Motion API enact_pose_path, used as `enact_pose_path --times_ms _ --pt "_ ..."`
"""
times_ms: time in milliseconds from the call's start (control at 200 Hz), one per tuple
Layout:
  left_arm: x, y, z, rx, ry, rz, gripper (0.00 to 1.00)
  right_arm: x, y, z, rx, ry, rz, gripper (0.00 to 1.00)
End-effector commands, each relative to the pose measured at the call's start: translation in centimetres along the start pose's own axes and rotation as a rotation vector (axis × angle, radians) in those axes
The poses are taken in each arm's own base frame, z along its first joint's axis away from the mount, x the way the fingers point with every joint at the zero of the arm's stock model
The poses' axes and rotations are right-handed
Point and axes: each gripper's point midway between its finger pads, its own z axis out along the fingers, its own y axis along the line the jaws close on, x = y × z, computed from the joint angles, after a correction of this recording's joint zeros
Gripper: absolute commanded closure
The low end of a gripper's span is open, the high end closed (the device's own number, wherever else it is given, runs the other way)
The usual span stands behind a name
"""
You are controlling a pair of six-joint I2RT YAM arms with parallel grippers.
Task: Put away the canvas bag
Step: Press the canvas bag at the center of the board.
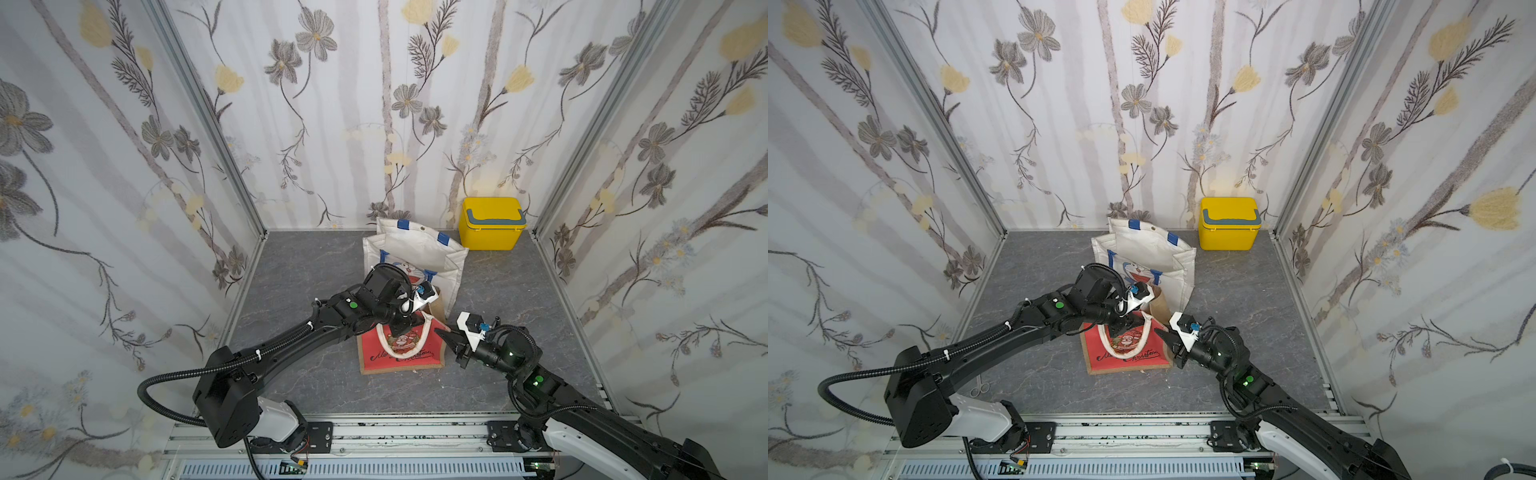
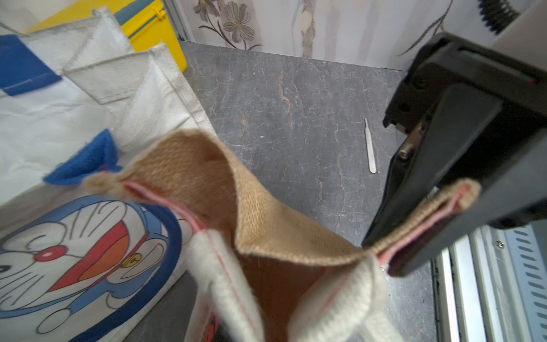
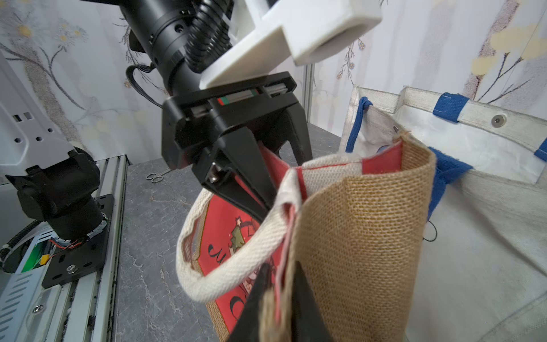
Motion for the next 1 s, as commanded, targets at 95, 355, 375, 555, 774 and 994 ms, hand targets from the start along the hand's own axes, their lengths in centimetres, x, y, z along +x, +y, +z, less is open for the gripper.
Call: enact_pose_path --times_ms 95,355,375,555,774,994 --pt "0.3 0.1 -0.3 -0.024 -0.024 0.066 0.74 -3.7 0.5 -1.3 -0.019 -0.119 -0.005 0.53" --pt "0.1 -0.6 -1.2 -0.009 -0.06 0.06 0.49 -5.2 -4.3 -3.3 0.202 -0.213 0.031 0.68" --pt "0.1 -0.7 -1.2 -0.007 -0.063 0.059 0.47 -5.0 -4.5 -3.1 0.2 -0.206 0.033 0.72" --pt "0.0 -0.8 -0.7 0.012 -0.067 0.055 0.42 -3.6 -4.5 -0.3 0.103 -0.188 0.05 0.85" --pt "-0.3 -0.8 -0.2 0.022 -0.085 0.061 0.44 -1.4 -1.2 2.4 -0.191 -0.184 0.107 0.97" --pt "-0.1 -1.1 -0.1 0.034 -0.088 0.064 0.4 3.2 0.9 2.8 -0.287 -0.11 0.242 0.99"
